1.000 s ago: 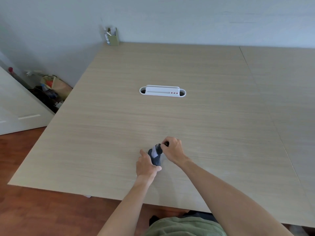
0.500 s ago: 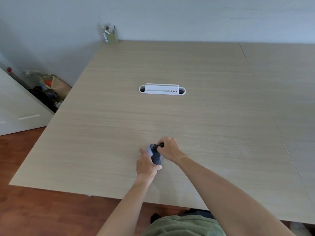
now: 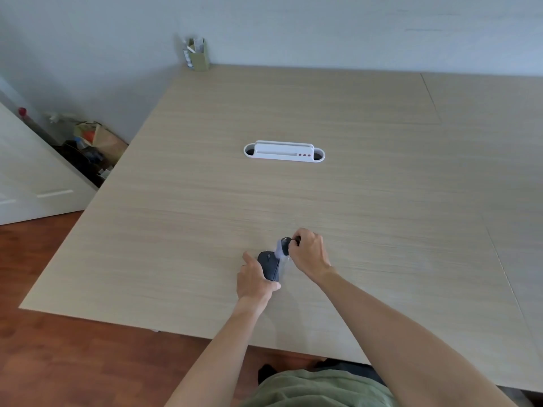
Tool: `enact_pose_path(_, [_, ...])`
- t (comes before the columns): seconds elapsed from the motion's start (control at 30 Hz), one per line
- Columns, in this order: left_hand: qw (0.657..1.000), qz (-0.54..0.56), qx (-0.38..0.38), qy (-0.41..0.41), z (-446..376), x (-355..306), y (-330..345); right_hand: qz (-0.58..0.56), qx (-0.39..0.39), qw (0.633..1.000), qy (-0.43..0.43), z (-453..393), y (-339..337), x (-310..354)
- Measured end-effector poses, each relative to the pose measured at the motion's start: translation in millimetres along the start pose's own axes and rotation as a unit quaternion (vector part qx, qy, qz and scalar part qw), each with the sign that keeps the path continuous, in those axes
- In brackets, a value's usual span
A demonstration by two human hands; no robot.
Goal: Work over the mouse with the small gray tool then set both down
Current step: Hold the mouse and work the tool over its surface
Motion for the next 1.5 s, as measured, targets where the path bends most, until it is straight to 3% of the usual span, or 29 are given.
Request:
enact_pose_path(0.1, [1.0, 0.005, 0.003, 0.004, -0.6, -0.5, 0.6, -0.057, 0.043, 0.997, -0.001, -2.2, 5.6, 2.3])
enact_pose_path(0.17, [1.0, 0.005, 0.003, 0.004, -0.4, -1.3, 0.0, -0.031, 0.074, 0.997, 0.002, -2.4, 9.9, 0.1])
enact_pose_path(0.27, [1.0, -0.002, 0.003, -0.002, 0.6, -1.5, -0.8, 0.018, 0.029, 0.999, 0.004, -3.3, 1.3, -1.4])
enact_pose_path(0.37, [1.0, -0.011, 0.009, -0.006, -0.5, -0.5, -0.5, -0.025, 0.004, 1.0, 0.012, -5.9, -1.2, 4.2])
enact_pose_path(0.5, [1.0, -0.017, 0.016, -0.013, -2.4, 1.1, 0.0, -0.079, 0.125, 0.988, 0.044, -2.9, 21.7, 6.1])
enact_pose_path(0.63, [1.0, -0.022, 0.012, -0.012, -2.2, 1.8, -1.1, 0.021, 0.053, 0.998, 0.034, -7.6, 8.8, -1.1])
enact_pose_path(0.73, [1.0, -0.025, 0.014, -0.007, -4.2, 1.1, -1.5, -0.035, 0.005, 0.999, 0.026, -11.3, 1.2, 3.2])
enact_pose_path(0.87, [1.0, -0.027, 0.013, -0.004, -6.3, -0.1, -3.2, -0.059, 0.102, 0.993, 0.024, -7.7, 14.9, 4.7])
enact_pose_path(0.97, [1.0, -0.025, 0.016, -0.005, -6.5, 1.1, -2.1, 0.007, 0.044, 0.999, 0.02, -8.4, 5.7, -4.2])
enact_pose_path(1.03, [1.0, -0.021, 0.02, -0.004, -6.6, 1.5, -0.6, -0.013, 0.003, 1.0, 0.014, -8.0, 2.1, -3.1])
enact_pose_path(1.2, [0.999, -0.011, 0.04, -0.007, -10.5, 1.8, -1.7, -0.051, 0.084, 0.995, 0.013, -4.1, 18.2, 5.8])
enact_pose_path(1.3, [0.998, 0.002, 0.066, -0.013, -13.5, 2.7, -2.4, 0.007, 0.056, 0.998, 0.012, -4.6, 11.1, 0.6])
enact_pose_path(1.4, [0.997, 0.007, 0.081, -0.016, -17.1, 4.6, -3.2, -0.018, 0.017, 1.0, 0.002, -8.2, 3.0, 4.9])
enact_pose_path(1.5, [0.996, 0.019, 0.088, -0.017, -19.0, 5.7, -4.4, -0.076, 0.07, 0.995, 0.014, -9.3, 11.1, 10.2])
Point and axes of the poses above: each hand's wrist, its own z-axis away from the middle knuckle, its own y-axis out of the palm, x = y × z, the point moved 8 cm from there along -z, towards the middle knuckle, and after that the axes turned 10 degrees about -y, right-handed, at the moved point
